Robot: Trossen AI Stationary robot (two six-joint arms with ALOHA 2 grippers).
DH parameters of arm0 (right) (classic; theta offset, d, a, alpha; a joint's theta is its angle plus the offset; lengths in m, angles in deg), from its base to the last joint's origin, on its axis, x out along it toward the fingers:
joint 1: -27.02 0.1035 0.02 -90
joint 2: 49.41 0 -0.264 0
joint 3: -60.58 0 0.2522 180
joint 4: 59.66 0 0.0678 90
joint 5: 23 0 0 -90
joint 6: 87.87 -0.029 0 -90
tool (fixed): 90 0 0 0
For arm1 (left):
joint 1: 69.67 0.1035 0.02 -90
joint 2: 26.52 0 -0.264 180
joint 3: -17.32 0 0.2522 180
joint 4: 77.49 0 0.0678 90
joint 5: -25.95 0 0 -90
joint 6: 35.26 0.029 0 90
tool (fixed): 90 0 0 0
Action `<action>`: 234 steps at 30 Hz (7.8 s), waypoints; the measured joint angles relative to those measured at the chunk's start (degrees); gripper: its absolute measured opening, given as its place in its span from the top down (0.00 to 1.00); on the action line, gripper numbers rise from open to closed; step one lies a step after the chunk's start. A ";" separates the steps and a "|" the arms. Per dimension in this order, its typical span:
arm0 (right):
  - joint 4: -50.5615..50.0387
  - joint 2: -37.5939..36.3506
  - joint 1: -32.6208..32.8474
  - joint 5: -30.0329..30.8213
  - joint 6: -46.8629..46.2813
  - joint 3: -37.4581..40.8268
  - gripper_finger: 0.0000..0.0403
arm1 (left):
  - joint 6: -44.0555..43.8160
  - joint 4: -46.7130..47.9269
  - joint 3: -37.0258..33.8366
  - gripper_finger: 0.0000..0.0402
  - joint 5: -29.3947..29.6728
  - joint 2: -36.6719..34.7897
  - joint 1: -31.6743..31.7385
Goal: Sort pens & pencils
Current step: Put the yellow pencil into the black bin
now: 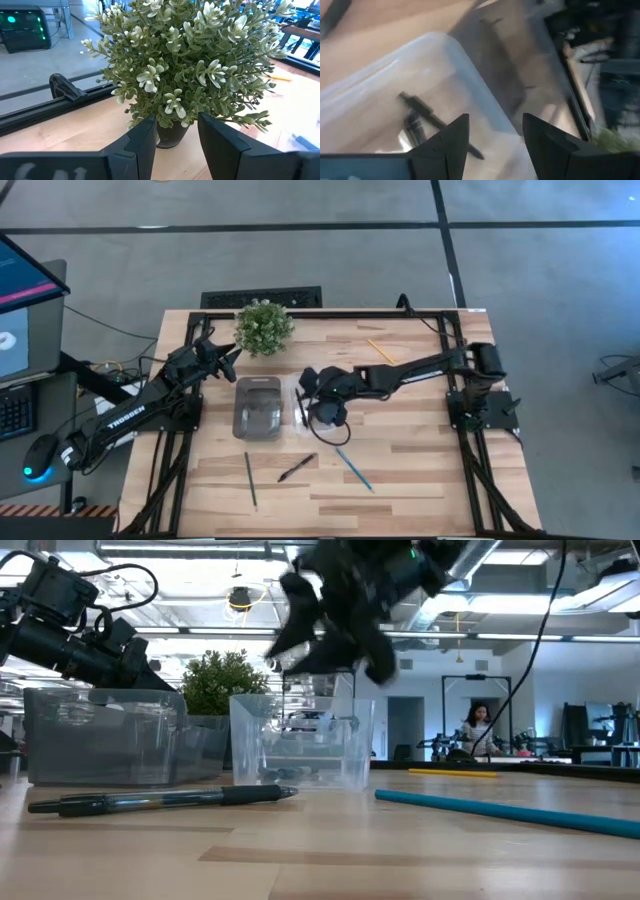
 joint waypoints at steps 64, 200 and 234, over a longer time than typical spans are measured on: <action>-47.99 -23.07 -35.58 17.25 -82.87 5.46 0.49 | 3.02 -0.12 0.01 0.66 0.71 -0.06 0.02; -38.13 3.20 -31.11 4.94 -80.88 6.06 0.59 | 3.06 -0.08 0.00 0.66 0.84 -0.04 0.02; -37.94 3.18 -31.06 3.63 -80.77 5.98 0.89 | 3.06 -0.06 0.00 0.66 0.84 -0.04 0.02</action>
